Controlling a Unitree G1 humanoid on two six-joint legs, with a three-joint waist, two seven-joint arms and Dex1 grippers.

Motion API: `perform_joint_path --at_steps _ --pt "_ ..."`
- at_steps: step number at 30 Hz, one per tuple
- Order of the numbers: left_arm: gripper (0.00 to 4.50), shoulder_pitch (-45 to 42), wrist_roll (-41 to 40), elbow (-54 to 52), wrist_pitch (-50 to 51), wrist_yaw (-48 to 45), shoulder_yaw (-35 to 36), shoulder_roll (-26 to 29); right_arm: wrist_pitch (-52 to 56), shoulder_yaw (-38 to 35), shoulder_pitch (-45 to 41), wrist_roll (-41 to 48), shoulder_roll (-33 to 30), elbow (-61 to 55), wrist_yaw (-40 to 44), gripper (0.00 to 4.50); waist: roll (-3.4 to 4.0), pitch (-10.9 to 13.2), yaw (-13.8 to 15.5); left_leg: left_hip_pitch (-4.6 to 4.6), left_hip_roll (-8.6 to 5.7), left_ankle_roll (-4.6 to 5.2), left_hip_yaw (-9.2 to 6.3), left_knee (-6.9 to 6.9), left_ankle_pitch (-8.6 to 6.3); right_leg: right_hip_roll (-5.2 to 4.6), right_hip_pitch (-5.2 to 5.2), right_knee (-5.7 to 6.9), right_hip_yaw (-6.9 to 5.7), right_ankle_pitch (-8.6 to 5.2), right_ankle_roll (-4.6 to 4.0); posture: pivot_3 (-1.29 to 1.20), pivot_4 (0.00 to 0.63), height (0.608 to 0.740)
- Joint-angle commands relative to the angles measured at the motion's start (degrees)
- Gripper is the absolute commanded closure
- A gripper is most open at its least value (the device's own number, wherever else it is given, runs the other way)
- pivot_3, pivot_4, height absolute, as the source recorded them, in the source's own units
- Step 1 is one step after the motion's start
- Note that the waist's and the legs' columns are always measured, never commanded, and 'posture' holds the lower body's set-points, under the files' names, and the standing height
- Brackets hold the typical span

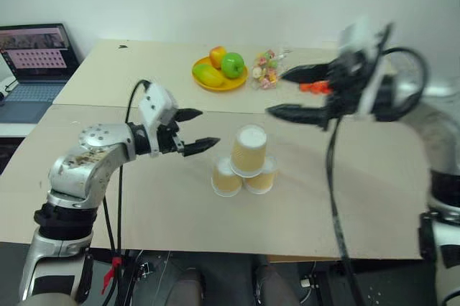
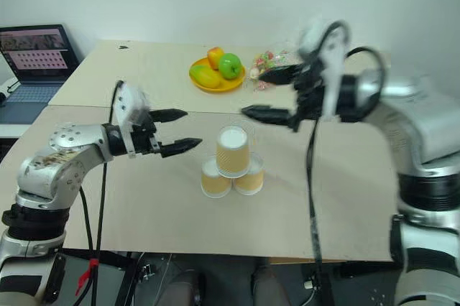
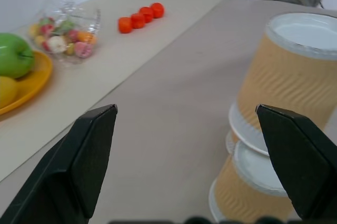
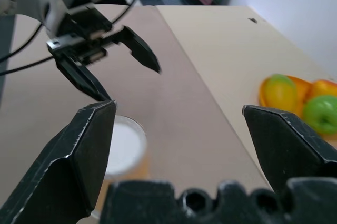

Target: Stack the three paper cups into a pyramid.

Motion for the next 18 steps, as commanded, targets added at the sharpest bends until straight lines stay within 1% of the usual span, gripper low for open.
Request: perform_joint_path --at_steps 1,3,6,8,9,11,13,16,18 --pt "0.00 1.7 -4.8 -1.4 3.6 -0.4 8.1 4.0 0.2 -9.0 8.1 3.5 -4.1 -0.6 4.3 0.04 -0.01 0.0 -0.1 0.01 0.01 0.03 0.01 0.00 -0.02 0.00 0.00 0.01 -0.01 0.00 0.00 0.00 0.150 0.734" --pt "0.00 4.0 -6.7 -2.7 4.8 -1.2 10.3 5.4 0.4 -12.5 14.6 4.9 -5.1 -1.8 5.8 0.04 -0.01 0.0 -0.3 0.05 0.00 0.04 0.07 -0.06 -0.03 -0.02 -0.02 0.03 0.04 0.00 0.00 0.00 0.150 0.734" --pt "0.00 8.6 -5.0 -3.1 4.0 0.5 12.0 6.7 0.4 -15.9 28.5 4.6 -5.9 -5.3 7.7 0.04 -0.01 0.0 -0.4 0.08 0.00 0.06 0.05 -0.07 -0.03 -0.02 0.02 0.08 0.03 -0.01 0.00 0.00 0.150 0.734" --pt "0.00 11.8 -3.9 -4.1 2.4 -0.1 11.9 7.9 0.5 -17.9 33.7 5.2 -5.1 -6.3 7.1 0.04 0.00 0.0 -0.4 0.12 0.02 0.05 0.05 -0.04 -0.03 0.00 0.06 0.10 0.02 -0.01 0.00 0.00 0.150 0.734" --pt "0.00 13.4 -3.3 -4.4 1.8 0.2 11.9 8.0 -1.6 -18.1 35.8 3.8 -4.7 -6.4 6.7 0.04 0.00 0.0 -0.6 0.12 0.00 0.05 0.07 -0.03 -0.03 -0.01 0.05 0.12 0.04 -0.01 0.00 0.00 0.150 0.734" --pt "0.00 15.8 -2.4 -4.8 0.3 1.1 12.1 7.1 -5.2 -17.8 38.5 1.3 -3.7 -5.5 5.5 0.04 0.00 0.0 -0.7 0.17 -0.01 0.05 0.17 0.01 -0.03 -0.01 0.06 0.11 0.15 -0.01 0.01 0.00 0.150 0.734" --pt "0.00 17.8 -1.5 -4.7 -1.7 2.7 12.3 5.5 -7.4 -17.3 39.7 -0.3 -2.2 -3.0 3.6 0.04 -0.02 0.0 -0.7 0.37 0.02 0.09 0.22 0.03 0.00 0.02 0.22 0.06 0.18 -0.17 0.29 0.00 0.150 0.734" --pt "0.00 21.3 4.3 -0.2 -9.8 6.9 11.9 1.7 -14.3 -14.5 40.1 -5.4 0.0 3.0 1.8 0.04 -0.03 0.0 -0.7 0.54 0.04 0.09 0.25 0.02 0.00 0.05 0.35 0.10 0.19 -0.20 0.34 0.00 0.150 0.734" --pt "0.00 22.2 5.3 1.0 -11.9 7.5 12.1 0.7 -16.5 -13.7 40.0 -6.7 0.3 4.1 1.9 0.04 -0.02 0.0 -0.7 0.55 0.03 0.09 0.28 -0.01 0.01 0.04 0.33 0.11 0.25 -0.19 0.30 0.00 0.150 0.734"
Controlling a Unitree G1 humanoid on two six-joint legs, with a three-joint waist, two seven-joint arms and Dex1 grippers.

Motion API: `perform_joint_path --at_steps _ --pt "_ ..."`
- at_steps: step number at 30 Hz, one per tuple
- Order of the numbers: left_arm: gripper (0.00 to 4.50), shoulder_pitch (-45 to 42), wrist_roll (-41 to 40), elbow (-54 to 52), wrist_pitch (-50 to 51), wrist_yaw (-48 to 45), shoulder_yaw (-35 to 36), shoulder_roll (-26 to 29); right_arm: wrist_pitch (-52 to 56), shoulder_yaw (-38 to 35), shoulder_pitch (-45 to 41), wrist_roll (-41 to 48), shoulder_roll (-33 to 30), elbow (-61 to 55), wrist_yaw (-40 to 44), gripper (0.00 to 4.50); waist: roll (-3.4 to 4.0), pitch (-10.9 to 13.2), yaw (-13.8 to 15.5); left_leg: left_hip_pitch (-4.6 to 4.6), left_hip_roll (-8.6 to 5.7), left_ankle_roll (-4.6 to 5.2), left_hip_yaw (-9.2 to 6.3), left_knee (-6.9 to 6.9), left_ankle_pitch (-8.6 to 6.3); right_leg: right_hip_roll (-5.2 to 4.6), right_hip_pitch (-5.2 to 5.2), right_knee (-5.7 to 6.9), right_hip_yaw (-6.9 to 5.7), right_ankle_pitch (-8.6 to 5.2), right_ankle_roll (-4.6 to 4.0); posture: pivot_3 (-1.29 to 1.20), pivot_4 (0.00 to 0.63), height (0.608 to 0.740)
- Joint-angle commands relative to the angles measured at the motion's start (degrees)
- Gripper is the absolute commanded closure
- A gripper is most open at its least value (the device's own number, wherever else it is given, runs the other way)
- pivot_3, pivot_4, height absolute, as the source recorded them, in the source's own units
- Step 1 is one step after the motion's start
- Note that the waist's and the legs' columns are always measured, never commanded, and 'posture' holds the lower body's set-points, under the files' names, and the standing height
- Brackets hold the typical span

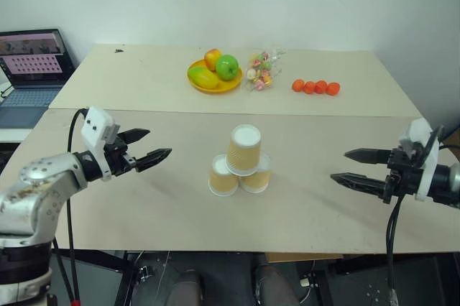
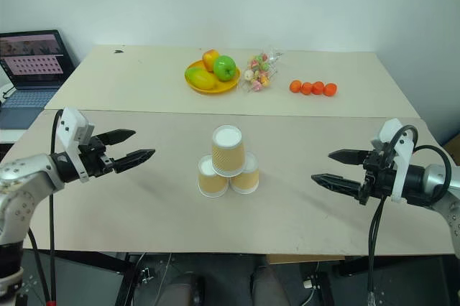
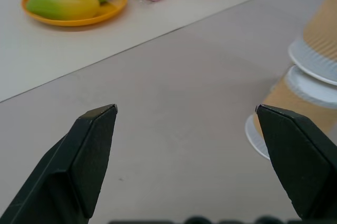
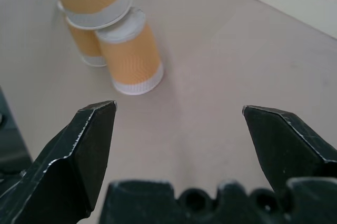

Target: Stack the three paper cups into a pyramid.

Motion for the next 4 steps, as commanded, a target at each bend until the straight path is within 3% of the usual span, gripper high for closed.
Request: perform_joint_path --at_steps 1,4 --pt "0.00 1.9 3.0 1.5 -6.5 2.1 1.6 -1.6 -5.4 0.8 -1.2 -2.5 0.6 2.1 -1.2 0.04 0.00 0.0 0.0 -0.03 0.00 0.00 0.00 -0.02 0.00 0.01 -0.06 0.02 0.02 0.07 -0.14 0.00 0.150 0.734" --pt "0.00 3.3 3.8 0.9 -8.9 1.5 1.0 -2.0 -4.4 1.5 -4.3 -1.8 2.1 2.0 -3.7 0.04 0.00 0.0 -0.1 -0.20 0.01 0.00 -0.01 -0.03 0.00 0.04 -0.24 0.04 0.05 0.20 -0.37 0.00 0.150 0.734"
